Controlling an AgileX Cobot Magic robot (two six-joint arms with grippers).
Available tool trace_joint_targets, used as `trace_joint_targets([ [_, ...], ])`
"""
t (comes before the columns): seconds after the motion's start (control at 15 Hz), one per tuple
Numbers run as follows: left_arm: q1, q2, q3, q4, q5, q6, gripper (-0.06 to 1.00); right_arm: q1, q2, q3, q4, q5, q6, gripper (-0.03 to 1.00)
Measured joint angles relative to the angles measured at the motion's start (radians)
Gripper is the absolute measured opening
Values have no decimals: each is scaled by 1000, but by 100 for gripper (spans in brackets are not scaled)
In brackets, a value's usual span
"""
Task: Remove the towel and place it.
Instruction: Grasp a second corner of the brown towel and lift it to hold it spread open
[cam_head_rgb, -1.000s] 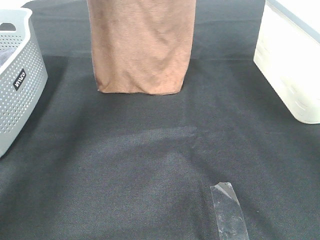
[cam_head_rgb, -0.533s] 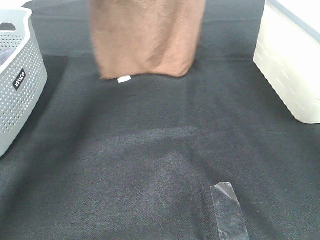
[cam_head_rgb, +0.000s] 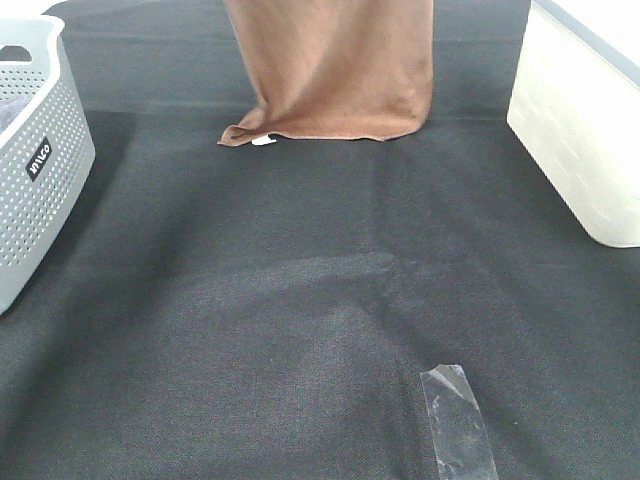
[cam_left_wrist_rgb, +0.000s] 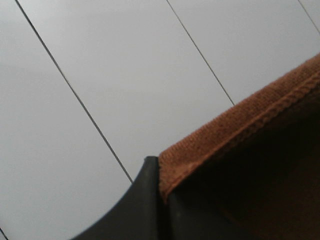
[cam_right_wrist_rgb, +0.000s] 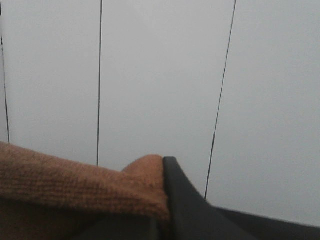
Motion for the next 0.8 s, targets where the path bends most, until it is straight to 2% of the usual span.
trace_joint_targets([
  [0.13, -10, 0, -1, -49, 209, 0, 0, -4, -1, 0, 44, 152, 0, 0],
  [0.2, -15, -3, -3, -84, 340, 0, 0, -4, -4, 0, 67, 266, 0, 0],
  [0.4, -17, -33, -3, -159, 818, -1, 0, -4, -44, 0, 131, 591, -31, 0],
  [0.47, -19, -46, -3, -172, 937, -3, 0, -4, -63, 0, 155, 689, -47, 0],
  [0.6, -24, -78, -3, -196, 1121, -28, 0, -4, -100, 0, 188, 848, -79, 0],
  [0.67, -24, -95, -3, -202, 1180, -60, 0, -4, -109, 0, 198, 909, -90, 0],
  [0.8, -24, -117, -6, -203, 1213, -159, 0, -4, -111, -2, 202, 1006, -97, 0],
])
